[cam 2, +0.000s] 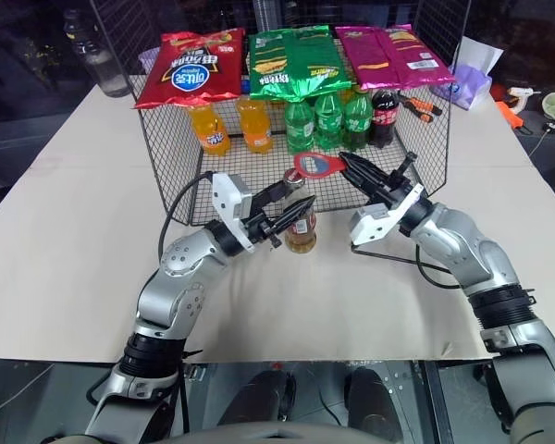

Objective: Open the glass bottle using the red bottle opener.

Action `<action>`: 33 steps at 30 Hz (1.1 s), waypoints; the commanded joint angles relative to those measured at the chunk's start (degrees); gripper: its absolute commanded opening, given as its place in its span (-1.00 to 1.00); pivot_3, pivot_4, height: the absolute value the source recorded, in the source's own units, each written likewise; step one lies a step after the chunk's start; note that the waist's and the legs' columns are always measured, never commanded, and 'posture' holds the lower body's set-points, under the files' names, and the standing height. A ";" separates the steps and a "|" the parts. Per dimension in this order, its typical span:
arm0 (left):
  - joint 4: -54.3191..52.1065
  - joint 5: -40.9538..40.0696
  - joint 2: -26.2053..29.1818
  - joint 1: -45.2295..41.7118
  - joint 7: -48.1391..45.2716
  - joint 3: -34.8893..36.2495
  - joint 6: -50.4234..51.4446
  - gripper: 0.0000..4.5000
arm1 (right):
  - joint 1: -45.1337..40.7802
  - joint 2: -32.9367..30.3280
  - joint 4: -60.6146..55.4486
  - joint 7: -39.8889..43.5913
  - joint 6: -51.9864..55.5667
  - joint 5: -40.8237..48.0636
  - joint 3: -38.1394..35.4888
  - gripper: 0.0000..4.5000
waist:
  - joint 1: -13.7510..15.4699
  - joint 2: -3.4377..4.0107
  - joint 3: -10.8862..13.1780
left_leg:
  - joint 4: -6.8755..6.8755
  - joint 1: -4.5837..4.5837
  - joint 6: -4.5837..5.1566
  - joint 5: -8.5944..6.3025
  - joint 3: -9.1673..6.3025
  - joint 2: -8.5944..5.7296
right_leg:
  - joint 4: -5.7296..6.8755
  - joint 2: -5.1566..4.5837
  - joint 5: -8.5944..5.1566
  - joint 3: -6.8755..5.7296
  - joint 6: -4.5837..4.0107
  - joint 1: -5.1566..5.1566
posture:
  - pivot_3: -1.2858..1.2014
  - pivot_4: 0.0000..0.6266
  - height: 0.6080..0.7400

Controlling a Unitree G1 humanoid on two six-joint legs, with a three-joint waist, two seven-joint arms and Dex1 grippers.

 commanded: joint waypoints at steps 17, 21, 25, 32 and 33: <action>0.67 0.46 0.23 0.94 -0.23 -1.17 0.71 0.01 | -0.66 -0.29 -2.04 0.01 -1.31 0.49 -0.56 -1.00 | -0.03 0.00 0.00 | 0.00 0.00 0.00 0.00 0.00 0.00 | 0.00 0.00 0.00 0.00 0.00 0.00 | 0.03 -0.52 1.00; 0.63 0.39 0.27 0.98 -0.33 -1.25 0.73 0.01 | -0.60 -0.63 -1.36 -0.70 0.04 -0.69 -1.13 -1.00 | -0.03 0.00 0.00 | 0.00 0.00 0.00 0.00 0.00 0.00 | 0.00 0.00 0.00 0.00 0.00 0.00 | 0.03 -0.52 1.00; 0.74 0.38 0.24 0.85 -0.44 -1.39 0.74 0.01 | -0.60 -1.27 -0.22 -0.64 1.22 -2.32 -0.60 -1.00 | -0.01 0.00 0.00 | 0.00 0.00 0.00 0.00 0.00 0.00 | 0.00 0.00 0.00 0.00 0.00 0.00 | 0.03 -0.52 1.00; 0.59 0.32 0.18 1.04 -0.49 -1.56 0.81 0.01 | 0.06 -0.97 -0.53 0.49 1.01 -2.45 0.89 -1.00 | -0.01 0.00 0.00 | 0.00 0.00 0.00 0.00 0.00 0.00 | 0.00 0.00 0.00 0.00 0.00 0.00 | 0.03 -0.52 1.00; 0.56 0.32 0.17 1.07 -0.48 -1.57 0.82 0.01 | 0.06 -0.92 -0.57 0.57 0.95 -2.32 0.92 -1.00 | -0.01 0.00 0.00 | 0.00 0.00 0.00 0.00 0.00 0.00 | 0.00 0.00 0.00 0.00 0.00 0.00 | 0.03 -0.52 1.00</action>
